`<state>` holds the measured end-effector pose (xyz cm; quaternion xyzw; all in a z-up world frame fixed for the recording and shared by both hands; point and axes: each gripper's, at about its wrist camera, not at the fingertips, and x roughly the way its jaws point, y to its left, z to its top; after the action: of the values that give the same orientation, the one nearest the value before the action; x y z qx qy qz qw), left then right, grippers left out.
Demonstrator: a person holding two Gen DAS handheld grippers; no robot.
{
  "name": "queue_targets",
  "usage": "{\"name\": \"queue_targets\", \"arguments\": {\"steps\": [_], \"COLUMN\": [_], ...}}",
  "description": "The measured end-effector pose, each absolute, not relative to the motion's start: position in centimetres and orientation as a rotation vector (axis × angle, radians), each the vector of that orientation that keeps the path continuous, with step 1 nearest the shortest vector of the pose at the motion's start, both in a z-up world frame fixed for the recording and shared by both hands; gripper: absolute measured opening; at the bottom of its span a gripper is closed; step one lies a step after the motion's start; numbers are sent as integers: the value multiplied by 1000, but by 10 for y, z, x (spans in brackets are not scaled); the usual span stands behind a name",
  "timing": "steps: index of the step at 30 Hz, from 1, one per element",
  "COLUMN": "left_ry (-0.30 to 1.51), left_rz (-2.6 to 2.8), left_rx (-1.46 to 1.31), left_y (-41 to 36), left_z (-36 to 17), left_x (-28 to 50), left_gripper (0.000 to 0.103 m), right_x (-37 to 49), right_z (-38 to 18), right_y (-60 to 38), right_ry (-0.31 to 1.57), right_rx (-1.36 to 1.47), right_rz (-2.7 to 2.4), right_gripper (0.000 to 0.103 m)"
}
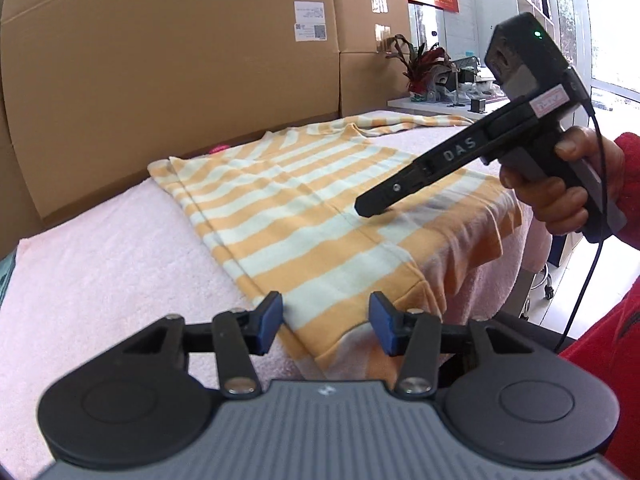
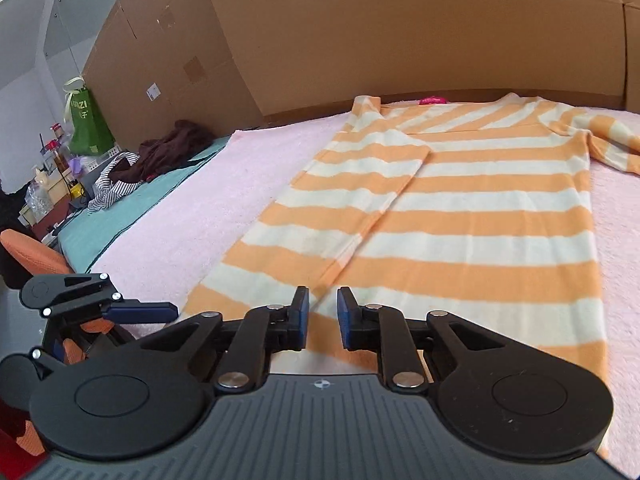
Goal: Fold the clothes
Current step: 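Move the right gripper to the remaining striped sleeve and grasp its cuff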
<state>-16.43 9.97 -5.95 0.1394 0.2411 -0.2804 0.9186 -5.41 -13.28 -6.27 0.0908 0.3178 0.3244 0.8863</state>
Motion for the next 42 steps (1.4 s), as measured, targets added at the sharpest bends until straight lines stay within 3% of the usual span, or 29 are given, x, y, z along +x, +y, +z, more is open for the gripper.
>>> {"name": "queue_targets", "arguments": {"steps": [7,13,17,18,19,21,27,32,34,42], "left_ry": [495,521,499,472,447,420,513,572,584,632], "left_rz": [-577,-594,-592,-579,-553,-482,-360,-303,-292,-311], "left_rx": [340,329,337,317,291,256,320,264,232,146], "left_y": [91,88,91,93,94,89,46,47,51,60], "left_z": [-62,-63,-46,-39,-31,-23,-44,-59,-61,-64], "left_x": [-168,-156,-150,-146,-139,-118,-52,-31,-28,-20], "left_gripper": [55,62,62,67,77,84,81,91,100,101], "right_x": [-84,-89,-92,-90,-88,-78,-51,-49,-47,3], "right_z": [-76,-76,-80,-79,-77,-75,-69,-61,-62,-65], "right_y": [-128,-127,-131,-136,-141,-156,-212,-294,-323,-377], "right_ry": [612,612,588,588,585,578,543,481,493,557], "right_rx": [169,216,202,217,237,294,398,376,336,117], "right_rz": [793,826,815,802,783,717,380,51,-61,-240], "right_gripper": [17,32,29,29,30,30,31,35,38,38]}}
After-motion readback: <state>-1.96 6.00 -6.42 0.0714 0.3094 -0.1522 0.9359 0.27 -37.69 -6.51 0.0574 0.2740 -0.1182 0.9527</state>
